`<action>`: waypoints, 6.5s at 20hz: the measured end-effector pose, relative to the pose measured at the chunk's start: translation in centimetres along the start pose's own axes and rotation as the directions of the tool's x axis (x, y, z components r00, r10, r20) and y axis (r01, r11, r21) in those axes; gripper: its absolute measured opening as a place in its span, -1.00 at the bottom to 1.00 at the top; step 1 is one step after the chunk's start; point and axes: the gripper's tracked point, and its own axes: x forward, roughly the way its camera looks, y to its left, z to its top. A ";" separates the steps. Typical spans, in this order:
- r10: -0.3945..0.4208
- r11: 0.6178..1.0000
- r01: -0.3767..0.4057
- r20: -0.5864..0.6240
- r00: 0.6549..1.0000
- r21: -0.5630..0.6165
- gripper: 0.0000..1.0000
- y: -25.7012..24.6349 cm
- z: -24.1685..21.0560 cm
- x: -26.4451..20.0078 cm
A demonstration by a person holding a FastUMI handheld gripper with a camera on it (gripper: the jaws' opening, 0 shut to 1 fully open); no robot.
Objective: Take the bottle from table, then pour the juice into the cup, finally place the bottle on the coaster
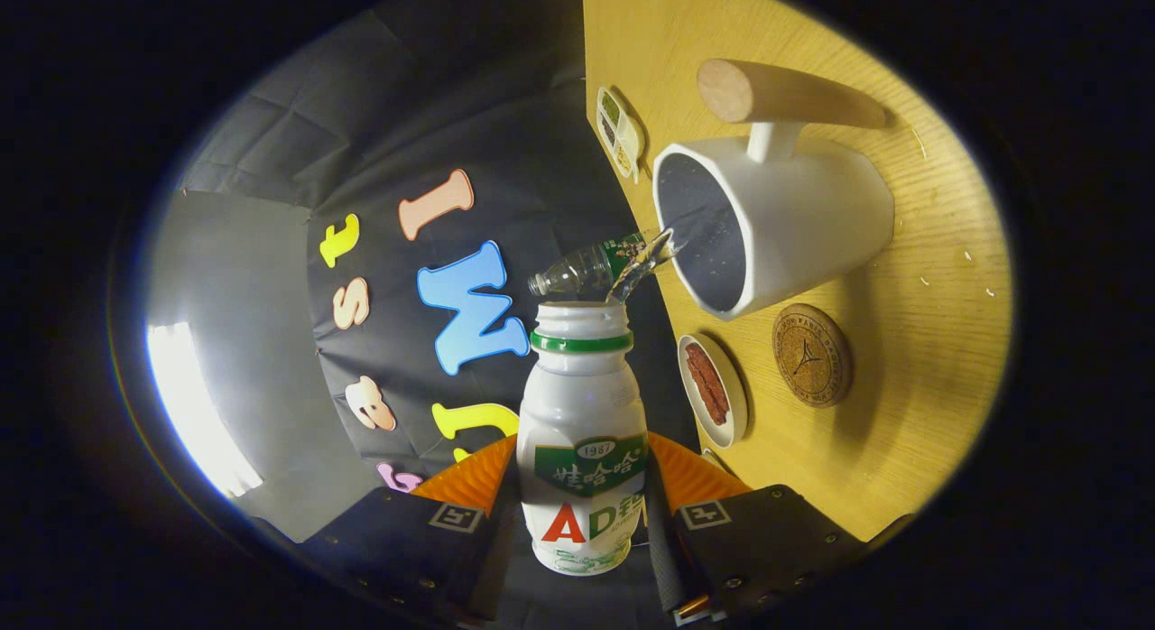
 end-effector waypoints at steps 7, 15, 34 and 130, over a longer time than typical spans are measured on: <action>0.011 0.999 -0.012 0.015 1.000 0.044 0.28 0.4 0.1 0.0; 0.027 0.995 -0.030 0.036 0.999 0.094 0.28 0.6 0.0 0.2; 0.023 0.984 -0.040 0.100 0.995 0.175 0.28 0.1 0.4 0.1; -0.124 -0.301 0.177 0.223 0.967 -0.937 0.43 -6.3 -0.1 6.4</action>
